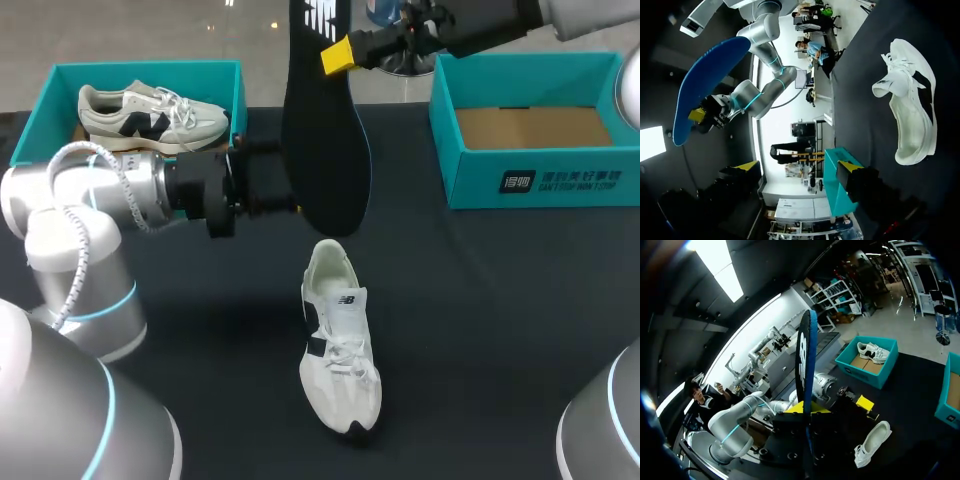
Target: Take the shoe out of the shoebox, open the shoe tongue, remove and reinsert the insole, then place the shoe into the shoebox
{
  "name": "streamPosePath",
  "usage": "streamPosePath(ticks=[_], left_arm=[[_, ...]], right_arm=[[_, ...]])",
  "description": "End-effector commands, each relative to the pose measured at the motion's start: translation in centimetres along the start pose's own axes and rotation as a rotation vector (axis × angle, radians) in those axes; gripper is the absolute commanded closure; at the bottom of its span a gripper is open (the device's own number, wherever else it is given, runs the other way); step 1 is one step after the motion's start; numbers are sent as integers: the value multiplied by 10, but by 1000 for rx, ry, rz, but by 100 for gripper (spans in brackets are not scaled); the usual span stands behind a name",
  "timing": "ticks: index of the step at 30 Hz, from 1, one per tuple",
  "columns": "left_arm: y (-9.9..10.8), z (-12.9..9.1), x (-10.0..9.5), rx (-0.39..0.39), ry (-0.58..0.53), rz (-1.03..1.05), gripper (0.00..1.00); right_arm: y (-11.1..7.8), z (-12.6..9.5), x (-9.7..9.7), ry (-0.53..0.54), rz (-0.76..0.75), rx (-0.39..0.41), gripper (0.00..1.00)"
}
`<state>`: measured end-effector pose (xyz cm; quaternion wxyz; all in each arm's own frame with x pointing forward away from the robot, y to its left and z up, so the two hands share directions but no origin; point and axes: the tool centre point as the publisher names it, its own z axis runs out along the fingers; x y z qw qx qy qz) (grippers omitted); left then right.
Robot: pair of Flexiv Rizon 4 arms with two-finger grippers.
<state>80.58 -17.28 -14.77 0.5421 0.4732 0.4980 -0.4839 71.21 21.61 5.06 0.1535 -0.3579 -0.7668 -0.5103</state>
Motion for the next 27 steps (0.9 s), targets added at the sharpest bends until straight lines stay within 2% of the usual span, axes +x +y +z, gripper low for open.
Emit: streamPosePath(ticks=[1, 8, 13, 18, 27], left_arm=[[20, 3, -2, 61, 8, 42, 0], [25, 6, -8, 88, 29, 92, 0], [24, 5, -9, 79, 23, 128, 0], [24, 5, -9, 79, 23, 128, 0], [24, 5, -9, 79, 23, 128, 0]], right_arm=[[1, 2, 0, -3, 1, 2, 100], [1, 2, 0, -3, 1, 2, 100], [1, 2, 0, -3, 1, 2, 100], [-10, -10, -28, -23, 99, 29, 100], [-40, -29, -85, -87, 264, -9, 100]])
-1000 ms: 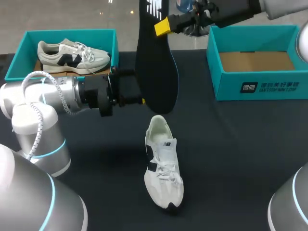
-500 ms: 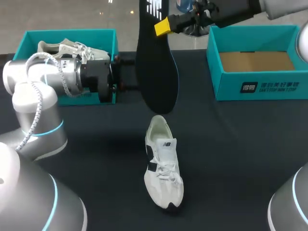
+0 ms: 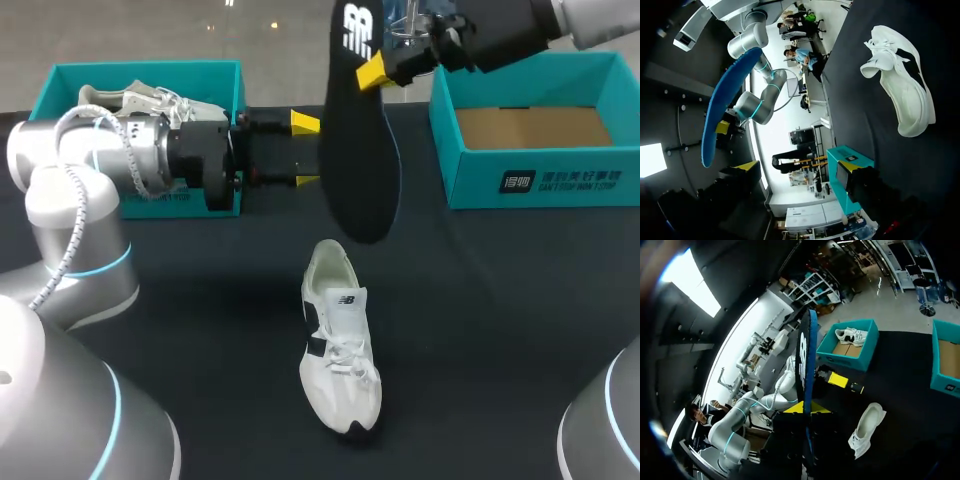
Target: Take the shoe out of the shoebox, open the shoe tongue, remove and reinsert the insole, then place the shoe into the shoebox
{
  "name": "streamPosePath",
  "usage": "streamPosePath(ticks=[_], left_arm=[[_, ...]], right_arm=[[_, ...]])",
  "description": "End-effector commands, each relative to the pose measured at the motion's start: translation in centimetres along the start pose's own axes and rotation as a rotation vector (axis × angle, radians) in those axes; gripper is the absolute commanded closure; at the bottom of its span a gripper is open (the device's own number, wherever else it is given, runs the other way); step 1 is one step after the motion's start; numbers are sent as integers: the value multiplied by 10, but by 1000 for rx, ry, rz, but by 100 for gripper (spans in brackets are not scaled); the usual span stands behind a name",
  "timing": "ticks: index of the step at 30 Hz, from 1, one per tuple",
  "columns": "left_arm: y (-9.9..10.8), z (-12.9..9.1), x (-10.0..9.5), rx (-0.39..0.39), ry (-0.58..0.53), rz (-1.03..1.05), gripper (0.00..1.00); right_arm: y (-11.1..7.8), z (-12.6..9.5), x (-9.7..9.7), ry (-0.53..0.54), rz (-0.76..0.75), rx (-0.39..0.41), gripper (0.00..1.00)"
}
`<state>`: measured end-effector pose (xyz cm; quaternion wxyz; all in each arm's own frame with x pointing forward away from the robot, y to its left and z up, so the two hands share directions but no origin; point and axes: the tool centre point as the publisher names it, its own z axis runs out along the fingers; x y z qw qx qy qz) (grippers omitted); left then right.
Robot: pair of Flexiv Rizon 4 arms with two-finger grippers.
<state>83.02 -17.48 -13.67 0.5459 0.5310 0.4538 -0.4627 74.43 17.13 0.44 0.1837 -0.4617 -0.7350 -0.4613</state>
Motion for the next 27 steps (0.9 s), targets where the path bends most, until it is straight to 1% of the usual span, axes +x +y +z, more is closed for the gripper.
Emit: streamPosePath(ticks=[1, 6, 7, 14, 20, 27], left_arm=[[0, 1, 1, -2, -1, 2, 0], [0, 1, 1, -2, -1, 2, 0], [0, 1, 1, -2, -1, 2, 0], [0, 1, 1, -2, -1, 2, 0], [0, 1, 1, -2, -1, 2, 0], [0, 1, 1, -2, -1, 2, 0]], right_arm=[[-19, -12, -29, 4, 57, -47, 100], [-25, -10, -63, 16, 164, -36, 100], [-25, -9, -69, 15, 183, -21, 100], [-15, 2, -105, 29, 280, 48, 100], [-1, 16, -122, 47, 332, 79, 100], [15, 30, -129, 57, 362, 126, 100]])
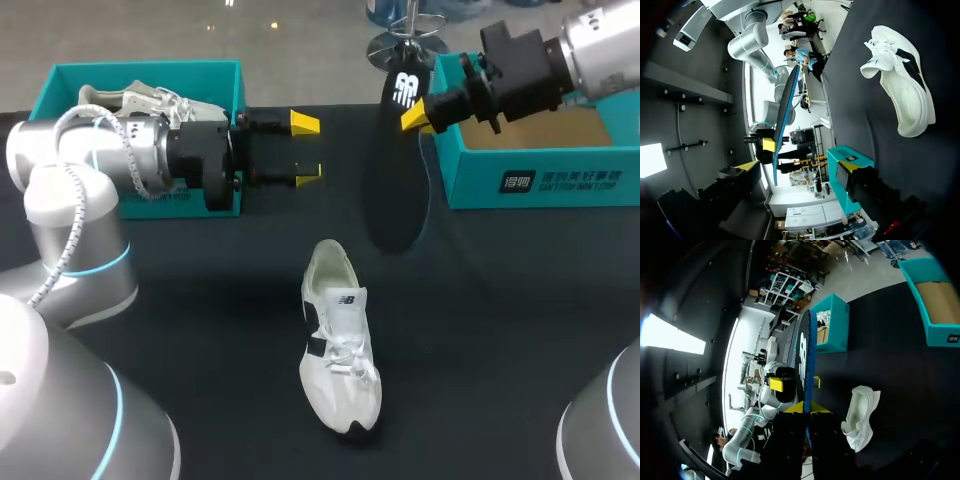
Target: Take the shoe out of the shoebox, open the shoe tongue, remove and reinsert the insole, then place the shoe into the shoebox
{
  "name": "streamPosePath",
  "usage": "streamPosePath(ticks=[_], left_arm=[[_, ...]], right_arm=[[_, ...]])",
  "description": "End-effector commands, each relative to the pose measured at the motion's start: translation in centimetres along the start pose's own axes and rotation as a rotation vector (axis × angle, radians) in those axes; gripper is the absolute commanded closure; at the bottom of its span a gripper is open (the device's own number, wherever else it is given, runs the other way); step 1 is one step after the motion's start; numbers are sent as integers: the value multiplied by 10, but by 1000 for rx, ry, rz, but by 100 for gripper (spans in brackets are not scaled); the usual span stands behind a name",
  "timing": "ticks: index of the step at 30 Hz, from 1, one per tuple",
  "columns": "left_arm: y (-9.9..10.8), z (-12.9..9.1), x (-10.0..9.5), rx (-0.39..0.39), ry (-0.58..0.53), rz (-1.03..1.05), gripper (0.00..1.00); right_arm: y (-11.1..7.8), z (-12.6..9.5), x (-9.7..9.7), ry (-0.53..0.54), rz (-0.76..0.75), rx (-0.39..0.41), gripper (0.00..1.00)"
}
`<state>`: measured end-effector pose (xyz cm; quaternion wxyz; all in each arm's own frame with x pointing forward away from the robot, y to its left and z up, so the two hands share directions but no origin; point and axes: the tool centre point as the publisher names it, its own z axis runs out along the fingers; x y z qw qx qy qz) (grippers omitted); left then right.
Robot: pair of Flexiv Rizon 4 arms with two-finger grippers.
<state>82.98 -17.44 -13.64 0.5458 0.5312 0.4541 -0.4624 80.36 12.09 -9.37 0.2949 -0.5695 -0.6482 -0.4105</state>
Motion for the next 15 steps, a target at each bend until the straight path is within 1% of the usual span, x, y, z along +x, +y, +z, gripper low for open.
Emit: streamPosePath(ticks=[1, 8, 13, 15], left_arm=[[0, 1, 1, -2, -2, 2, 0], [0, 1, 1, -2, -2, 2, 0], [0, 1, 1, -2, -2, 2, 0], [0, 1, 1, -2, -2, 2, 0]], right_arm=[[25, 14, 2, -4, 5, 71, 100], [42, 32, 5, 12, 12, 110, 100], [48, 47, 15, 16, 1, 142, 100], [50, 52, 16, 21, -2, 151, 100]])
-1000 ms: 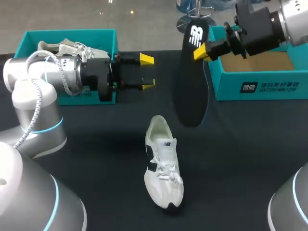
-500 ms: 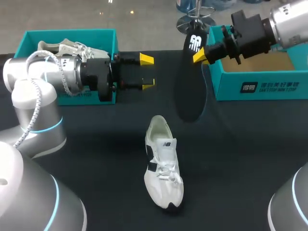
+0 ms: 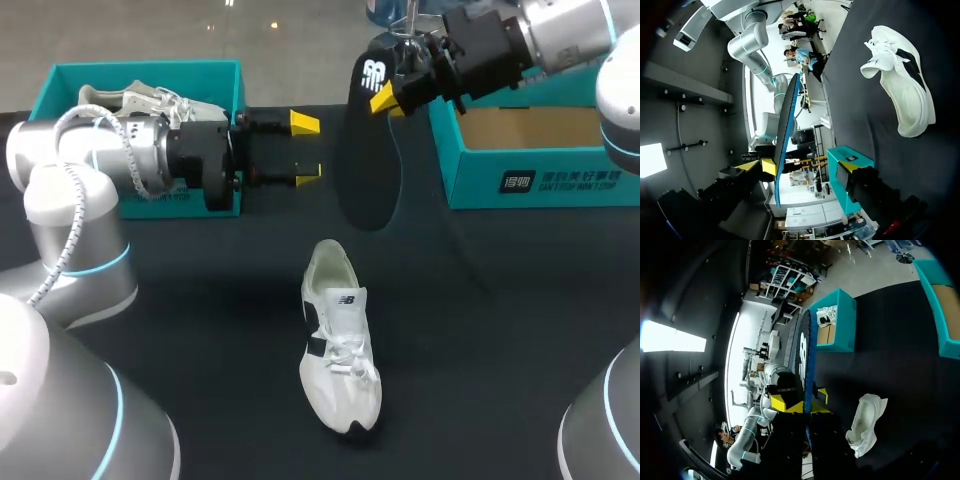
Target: Take the shoe out of the shoebox, open the shoe tongue, remove and reinsert the insole, then place the shoe into the shoebox
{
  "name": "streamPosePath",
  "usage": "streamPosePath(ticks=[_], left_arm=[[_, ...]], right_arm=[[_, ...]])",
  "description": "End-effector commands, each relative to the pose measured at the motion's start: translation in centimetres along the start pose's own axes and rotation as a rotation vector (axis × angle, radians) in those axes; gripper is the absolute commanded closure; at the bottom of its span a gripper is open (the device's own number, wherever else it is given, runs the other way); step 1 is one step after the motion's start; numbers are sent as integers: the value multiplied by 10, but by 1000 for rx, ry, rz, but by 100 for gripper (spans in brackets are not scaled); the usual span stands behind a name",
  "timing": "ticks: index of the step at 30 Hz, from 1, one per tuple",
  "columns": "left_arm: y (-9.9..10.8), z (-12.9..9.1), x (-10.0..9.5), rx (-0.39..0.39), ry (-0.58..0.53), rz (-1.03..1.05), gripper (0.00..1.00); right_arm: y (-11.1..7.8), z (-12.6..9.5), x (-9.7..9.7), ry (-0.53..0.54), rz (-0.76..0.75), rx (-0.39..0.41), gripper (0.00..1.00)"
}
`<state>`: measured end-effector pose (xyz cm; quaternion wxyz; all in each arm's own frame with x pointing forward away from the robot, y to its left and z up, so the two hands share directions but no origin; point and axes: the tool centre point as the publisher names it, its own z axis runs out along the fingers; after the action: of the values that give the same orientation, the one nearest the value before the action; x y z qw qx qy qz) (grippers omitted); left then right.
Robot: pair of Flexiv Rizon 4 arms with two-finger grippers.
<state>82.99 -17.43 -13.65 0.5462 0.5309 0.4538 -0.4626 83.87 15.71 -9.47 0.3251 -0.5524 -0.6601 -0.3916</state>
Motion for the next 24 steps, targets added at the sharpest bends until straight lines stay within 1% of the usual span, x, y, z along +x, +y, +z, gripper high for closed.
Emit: streamPosePath(ticks=[1, 8, 13, 20, 21, 22, 23, 24], left_arm=[[0, 1, 1, -2, -1, 2, 0], [0, 2, 1, -1, -1, 6, 0], [1, 2, -3, -5, -5, 12, 0], [-2, 3, -7, 15, -12, 15, 0], [-2, 3, -7, 16, -15, 13, 22], [-2, 3, -7, 16, -18, 8, 76], [-3, 3, -7, 18, -22, 4, 100], [-3, 3, -7, 19, -23, 2, 100]], right_arm=[[19, 18, 4, -8, -2, 80, 100], [28, 35, 5, 3, -10, 100, 100], [32, 49, 5, 30, -18, 108, 100], [34, 53, 4, 47, -23, 98, 100], [34, 53, 4, 46, -23, 98, 100], [35, 53, 4, 46, -23, 97, 100], [35, 53, 5, 47, -23, 97, 100], [35, 53, 5, 47, -24, 95, 100]])
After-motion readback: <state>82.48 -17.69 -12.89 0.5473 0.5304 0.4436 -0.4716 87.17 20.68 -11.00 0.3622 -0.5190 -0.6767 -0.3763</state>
